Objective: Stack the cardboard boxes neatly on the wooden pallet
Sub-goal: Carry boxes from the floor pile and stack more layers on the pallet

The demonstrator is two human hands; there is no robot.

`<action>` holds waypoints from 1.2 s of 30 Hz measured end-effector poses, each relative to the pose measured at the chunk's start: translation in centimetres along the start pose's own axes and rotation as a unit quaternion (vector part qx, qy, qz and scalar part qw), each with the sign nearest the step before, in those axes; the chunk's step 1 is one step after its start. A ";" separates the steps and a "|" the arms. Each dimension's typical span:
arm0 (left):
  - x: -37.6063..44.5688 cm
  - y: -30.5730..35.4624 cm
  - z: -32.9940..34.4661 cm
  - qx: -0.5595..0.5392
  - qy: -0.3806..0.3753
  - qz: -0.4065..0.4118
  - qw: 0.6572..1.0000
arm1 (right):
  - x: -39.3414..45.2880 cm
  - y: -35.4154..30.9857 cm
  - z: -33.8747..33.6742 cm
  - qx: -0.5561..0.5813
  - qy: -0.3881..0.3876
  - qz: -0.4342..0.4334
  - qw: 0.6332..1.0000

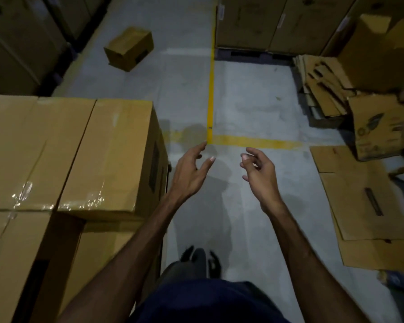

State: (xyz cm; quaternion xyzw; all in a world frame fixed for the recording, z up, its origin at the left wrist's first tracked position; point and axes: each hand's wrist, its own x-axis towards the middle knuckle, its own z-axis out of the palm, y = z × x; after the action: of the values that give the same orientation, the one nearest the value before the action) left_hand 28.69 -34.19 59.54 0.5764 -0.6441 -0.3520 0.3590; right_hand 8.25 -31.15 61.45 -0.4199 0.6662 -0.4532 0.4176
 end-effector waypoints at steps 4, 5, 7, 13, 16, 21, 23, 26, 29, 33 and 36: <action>8.5 0.9 0.6 -0.003 -0.008 0.003 1.000 | 8.8 -2.0 0.2 -0.002 -0.004 -0.010 1.000; 11.3 0.9 0.9 -0.003 -0.010 0.000 1.000 | 11.8 -2.4 0.3 -0.002 -0.007 -0.008 1.000; 16.7 0.2 1.7 -0.003 -0.007 -0.014 1.000 | 17.6 -2.7 0.7 -0.001 -0.021 -0.008 1.000; 30.9 -1.4 3.2 0.007 0.029 -0.046 0.998 | 33.7 -4.2 3.1 -0.015 -0.071 -0.027 0.997; 38.7 -1.0 2.7 0.022 0.062 -0.073 0.995 | 42.3 -6.7 4.7 -0.017 -0.114 -0.025 0.993; 48.9 -0.8 -0.4 0.008 0.155 -0.118 0.981 | 55.3 -11.8 9.1 -0.049 -0.195 -0.051 0.978; 52.0 -2.0 -1.6 0.002 0.188 -0.142 0.972 | 59.8 -13.5 11.7 -0.064 -0.229 -0.059 0.969; 56.8 -4.6 -3.1 0.001 0.213 -0.163 0.963 | 65.6 -14.7 16.2 -0.074 -0.261 -0.067 0.960; 63.4 -7.5 -5.4 -0.008 0.223 -0.174 0.959 | 71.3 -16.0 21.8 -0.083 -0.281 -0.062 0.954; 74.4 -11.9 -10.0 -0.004 0.238 -0.172 0.956 | 79.6 -18.7 30.1 -0.093 -0.288 -0.058 0.951; 82.1 -14.2 -13.7 0.010 0.224 -0.177 0.958 | 85.0 -21.7 35.3 -0.095 -0.279 -0.054 0.954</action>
State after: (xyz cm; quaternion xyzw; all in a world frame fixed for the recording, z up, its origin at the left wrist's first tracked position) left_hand 41.19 -117.68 58.71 0.7488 -0.4383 -0.2656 0.4204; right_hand 19.94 -124.99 58.75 -0.6026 0.5392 -0.2744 0.5204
